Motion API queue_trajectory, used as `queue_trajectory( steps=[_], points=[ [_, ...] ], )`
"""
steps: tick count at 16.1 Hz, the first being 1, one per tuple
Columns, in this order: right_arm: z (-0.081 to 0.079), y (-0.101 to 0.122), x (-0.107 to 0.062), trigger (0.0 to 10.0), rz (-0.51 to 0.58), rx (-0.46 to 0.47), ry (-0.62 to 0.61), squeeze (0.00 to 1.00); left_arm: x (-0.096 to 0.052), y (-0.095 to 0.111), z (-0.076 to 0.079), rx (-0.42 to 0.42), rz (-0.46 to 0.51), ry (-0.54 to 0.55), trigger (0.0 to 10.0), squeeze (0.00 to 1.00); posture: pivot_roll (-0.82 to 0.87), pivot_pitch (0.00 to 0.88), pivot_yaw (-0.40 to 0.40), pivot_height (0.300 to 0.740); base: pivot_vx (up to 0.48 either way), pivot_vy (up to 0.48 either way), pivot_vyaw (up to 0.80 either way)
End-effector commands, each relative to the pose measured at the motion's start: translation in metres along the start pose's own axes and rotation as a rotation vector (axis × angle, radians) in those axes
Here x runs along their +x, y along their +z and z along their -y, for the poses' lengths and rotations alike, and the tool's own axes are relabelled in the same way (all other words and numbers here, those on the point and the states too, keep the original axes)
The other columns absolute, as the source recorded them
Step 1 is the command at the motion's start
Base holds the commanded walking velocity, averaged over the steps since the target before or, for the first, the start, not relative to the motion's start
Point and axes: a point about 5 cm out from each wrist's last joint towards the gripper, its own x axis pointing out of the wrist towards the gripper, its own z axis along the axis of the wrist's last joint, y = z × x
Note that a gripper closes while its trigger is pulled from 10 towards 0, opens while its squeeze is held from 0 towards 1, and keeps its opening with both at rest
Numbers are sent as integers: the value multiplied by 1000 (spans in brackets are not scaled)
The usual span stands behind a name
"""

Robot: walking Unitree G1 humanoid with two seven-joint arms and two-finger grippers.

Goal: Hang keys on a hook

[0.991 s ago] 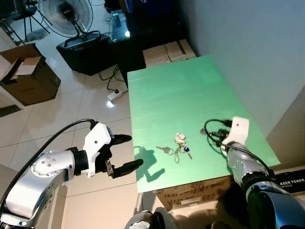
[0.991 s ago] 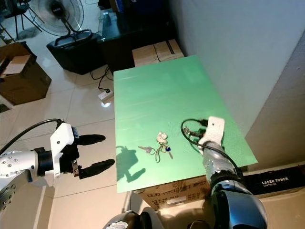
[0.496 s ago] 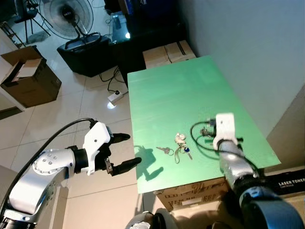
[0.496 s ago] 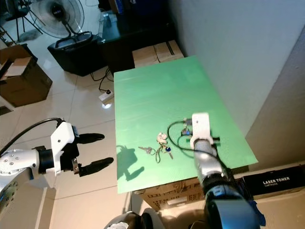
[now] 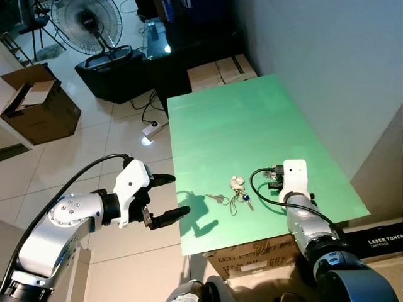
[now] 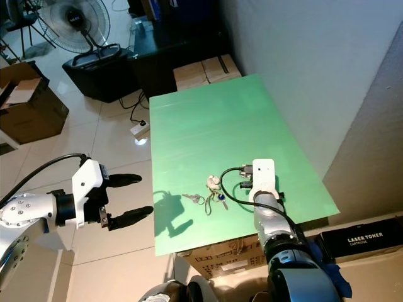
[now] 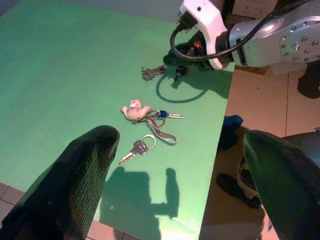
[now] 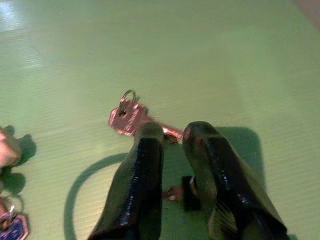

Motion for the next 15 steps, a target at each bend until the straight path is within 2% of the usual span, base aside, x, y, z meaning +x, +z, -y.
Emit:
queue_trajectory(
  steps=[1,8,9,13,14,15],
  points=[
    [-6,-6,-2,10000,-23,20,6,1000,-3,-2,-2,6,-24,-1,10000,0,49,90,257,740,0,0,0],
    [1,-11,-6,10000,-31,20,-69,1000,-5,4,-1,15,-18,-6,10000,0,49,91,255,740,0,0,0],
    [3,-10,-6,10000,-17,31,-68,0,-5,4,0,16,-17,-6,10000,0,50,90,254,740,0,0,0],
    [4,-15,-8,10000,-41,63,-29,0,-4,4,1,14,-18,-6,10000,0,51,92,253,740,0,0,0],
    [4,-16,-8,8667,-43,63,-28,0,-4,4,1,13,-18,-5,10000,0,51,91,253,740,0,0,0],
    [5,-18,-8,4078,-50,64,-24,0,-4,4,1,13,-19,-5,10000,0,52,91,253,740,0,0,0]
  ],
)
